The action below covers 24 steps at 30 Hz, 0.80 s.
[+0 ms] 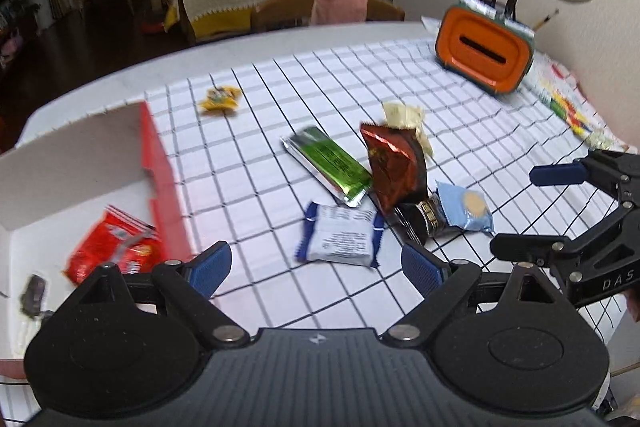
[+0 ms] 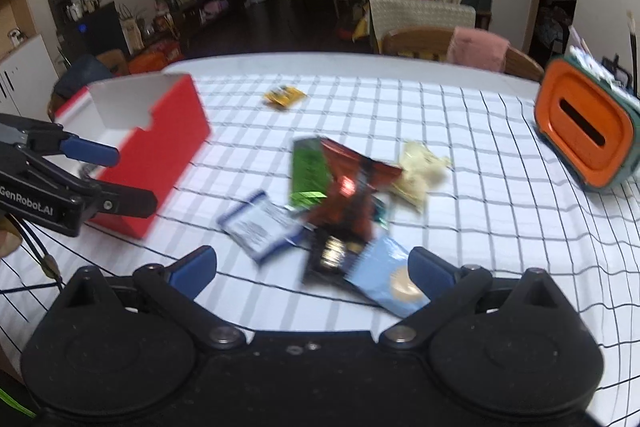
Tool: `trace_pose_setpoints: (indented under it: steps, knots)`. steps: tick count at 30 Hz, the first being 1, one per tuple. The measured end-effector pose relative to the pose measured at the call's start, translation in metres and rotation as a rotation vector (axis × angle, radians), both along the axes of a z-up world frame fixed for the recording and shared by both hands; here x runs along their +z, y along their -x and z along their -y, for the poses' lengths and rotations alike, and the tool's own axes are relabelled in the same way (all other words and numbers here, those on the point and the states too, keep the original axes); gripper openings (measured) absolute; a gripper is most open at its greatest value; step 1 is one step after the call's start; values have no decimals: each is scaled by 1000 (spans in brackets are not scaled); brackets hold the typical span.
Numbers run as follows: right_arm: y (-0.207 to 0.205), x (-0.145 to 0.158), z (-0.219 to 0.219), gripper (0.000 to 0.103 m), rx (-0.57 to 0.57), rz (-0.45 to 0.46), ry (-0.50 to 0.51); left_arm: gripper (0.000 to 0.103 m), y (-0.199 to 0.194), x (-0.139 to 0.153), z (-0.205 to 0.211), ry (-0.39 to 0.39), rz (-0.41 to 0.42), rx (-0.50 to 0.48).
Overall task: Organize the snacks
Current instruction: 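Move both tools back toward the remaining snacks, then grasp the white-blue biscuit with the left tool while the right grasps the light-blue cookie packet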
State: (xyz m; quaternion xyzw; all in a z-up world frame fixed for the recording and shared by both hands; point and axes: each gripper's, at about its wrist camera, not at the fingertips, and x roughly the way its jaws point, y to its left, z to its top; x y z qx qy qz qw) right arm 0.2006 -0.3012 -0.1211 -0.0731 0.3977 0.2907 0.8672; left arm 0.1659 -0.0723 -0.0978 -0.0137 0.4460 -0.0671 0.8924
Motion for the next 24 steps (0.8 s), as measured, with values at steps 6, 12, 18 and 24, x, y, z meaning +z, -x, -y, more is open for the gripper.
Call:
trace_pose_setpoints:
  steps: [6,12,18,24]
  knots:
    - [-27,-30,25,100,56,-27,63,92,-27,-27,30,-36,-59,-19]
    - [-50,-54,31,95,154,-43,129,92,-54,-54,46,-70,-129,-27]
    - [-62,-71,31,90,239,-50,173,92,-76,-78,50,-82,-210,-44]
    - [-71,-79,28,85,314,-52,195,92,-89,-93,51,-107,-256,-49]
